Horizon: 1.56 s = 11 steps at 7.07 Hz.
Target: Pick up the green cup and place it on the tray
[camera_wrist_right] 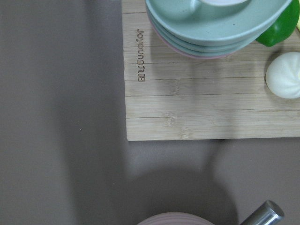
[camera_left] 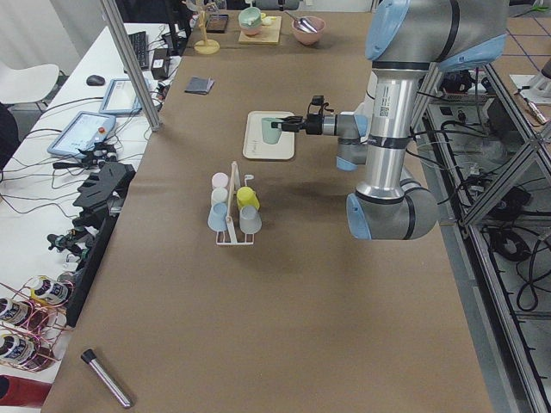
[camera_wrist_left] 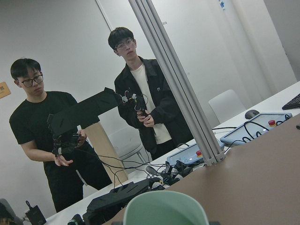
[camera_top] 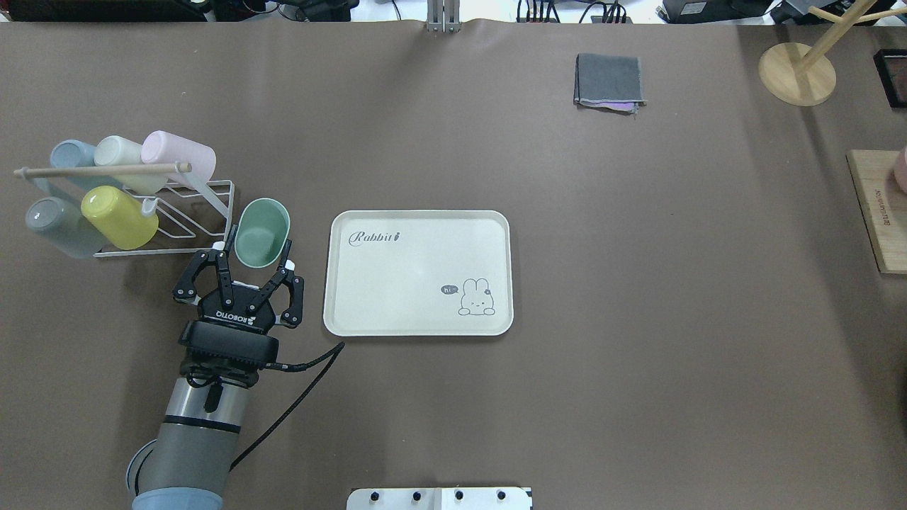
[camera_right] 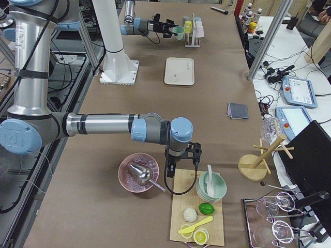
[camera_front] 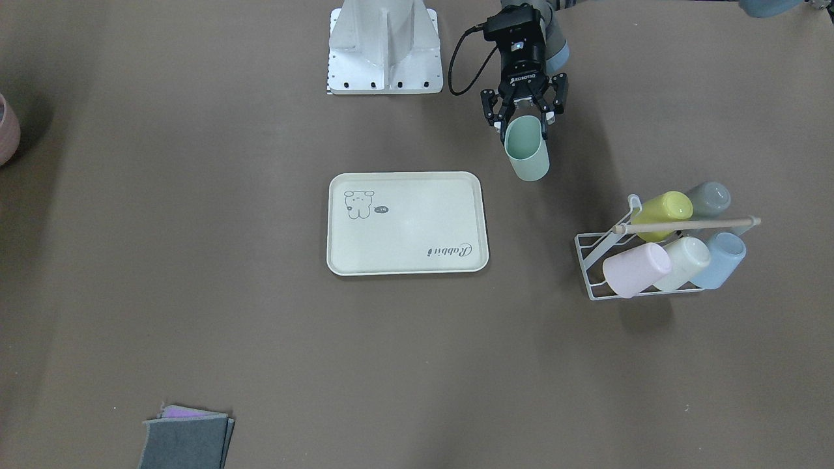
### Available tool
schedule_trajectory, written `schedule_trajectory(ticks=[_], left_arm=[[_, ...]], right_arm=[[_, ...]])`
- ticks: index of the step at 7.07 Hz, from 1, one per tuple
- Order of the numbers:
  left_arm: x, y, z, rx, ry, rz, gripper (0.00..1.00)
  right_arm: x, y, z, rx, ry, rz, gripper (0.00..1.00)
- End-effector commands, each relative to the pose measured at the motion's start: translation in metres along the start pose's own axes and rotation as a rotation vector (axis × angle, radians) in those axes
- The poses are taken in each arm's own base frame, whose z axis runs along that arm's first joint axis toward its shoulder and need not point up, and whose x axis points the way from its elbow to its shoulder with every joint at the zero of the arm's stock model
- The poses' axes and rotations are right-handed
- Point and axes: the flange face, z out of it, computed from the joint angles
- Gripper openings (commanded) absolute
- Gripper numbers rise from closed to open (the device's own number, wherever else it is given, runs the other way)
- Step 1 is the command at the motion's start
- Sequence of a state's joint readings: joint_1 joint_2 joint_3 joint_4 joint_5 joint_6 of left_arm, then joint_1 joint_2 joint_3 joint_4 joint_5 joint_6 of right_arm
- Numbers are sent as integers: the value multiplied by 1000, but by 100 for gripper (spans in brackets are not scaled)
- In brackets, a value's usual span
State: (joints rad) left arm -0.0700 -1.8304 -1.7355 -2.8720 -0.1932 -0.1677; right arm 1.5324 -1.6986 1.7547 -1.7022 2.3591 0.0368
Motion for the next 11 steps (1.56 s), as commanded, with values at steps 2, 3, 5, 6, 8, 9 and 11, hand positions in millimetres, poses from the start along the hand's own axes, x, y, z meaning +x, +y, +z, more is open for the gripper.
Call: schedule_trajectory(ticks=[2, 3, 5, 6, 8, 9, 11], left_arm=[[2, 7, 0, -5, 6, 15, 38], [-1, 21, 0, -10, 5, -23, 37], [-23, 86, -3, -70, 51, -212, 38], [-30, 92, -4, -78, 52, -291, 38], [-65, 107, -11, -99, 38, -496, 38], [-100, 102, -20, -106, 36, -558, 38], [-131, 90, -44, -138, 63, -609, 38]], right_arm=[[-1, -1, -1, 2, 0, -2, 100], [-1, -1, -1, 3, 0, -3, 100], [-2, -3, -2, 4, 0, -4, 100], [-2, -3, -2, 6, 0, -4, 100], [-3, -3, -3, 6, 1, -2, 100], [-3, -4, -3, 7, 1, -4, 100], [-3, -4, -3, 7, 1, -4, 100]])
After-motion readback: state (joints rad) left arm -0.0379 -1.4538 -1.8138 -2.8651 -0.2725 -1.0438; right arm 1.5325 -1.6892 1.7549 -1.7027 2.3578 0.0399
